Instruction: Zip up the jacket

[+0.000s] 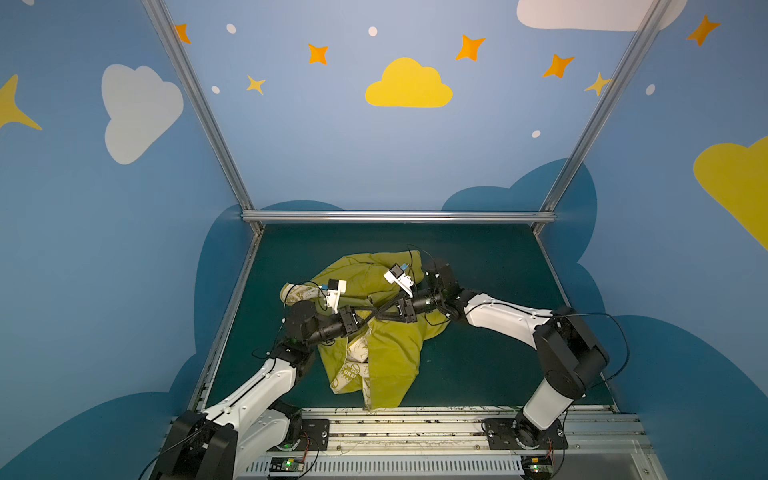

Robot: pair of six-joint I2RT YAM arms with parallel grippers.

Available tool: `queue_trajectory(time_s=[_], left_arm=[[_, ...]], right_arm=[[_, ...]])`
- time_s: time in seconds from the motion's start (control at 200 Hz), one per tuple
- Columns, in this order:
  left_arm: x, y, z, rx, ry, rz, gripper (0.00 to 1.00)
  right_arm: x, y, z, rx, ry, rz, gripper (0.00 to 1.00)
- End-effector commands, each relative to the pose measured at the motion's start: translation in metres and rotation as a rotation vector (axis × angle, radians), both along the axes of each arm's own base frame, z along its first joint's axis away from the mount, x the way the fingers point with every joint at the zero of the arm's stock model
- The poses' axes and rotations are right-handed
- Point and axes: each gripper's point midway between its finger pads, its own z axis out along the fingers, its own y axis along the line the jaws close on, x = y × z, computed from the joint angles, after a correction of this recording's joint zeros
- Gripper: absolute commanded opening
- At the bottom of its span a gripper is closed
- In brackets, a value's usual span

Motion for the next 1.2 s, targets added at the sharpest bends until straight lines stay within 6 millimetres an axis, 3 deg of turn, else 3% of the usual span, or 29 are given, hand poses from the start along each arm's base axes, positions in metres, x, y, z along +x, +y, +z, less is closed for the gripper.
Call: queue_trajectory(time_s=[0.0, 0.33, 0.556, 0.946, 1.081, 1.196], left_arm=[[-0.003, -0.002, 0.006, -0.011, -0.035, -0.024, 0.03], [-0.002, -0.001, 0.002, 0.003, -0.022, -0.014, 0.03], [-0.002, 0.0, 0.003, 0.005, -0.024, -0.006, 0.08], [-0.002, 0.007, -0.003, 0.026, -0.012, 0.032, 0.45], [-0.003, 0.012, -0.005, 0.031, -0.007, 0.053, 0.47], [-0.003, 0.016, -0.007, 0.047, 0.0, 0.069, 0.42]], right_arm=[[0.002, 0.007, 0.013, 0.039, -0.028, 0.016, 0.18], [0.002, 0.007, 0.013, 0.039, -0.027, 0.011, 0.02], [0.003, 0.007, 0.012, 0.035, -0.023, 0.008, 0.0], [0.008, 0.006, 0.005, 0.004, -0.014, -0.03, 0.0], [0.013, 0.005, 0.003, -0.01, -0.011, -0.053, 0.0], [0.015, 0.006, 0.001, -0.02, 0.002, -0.061, 0.0]])
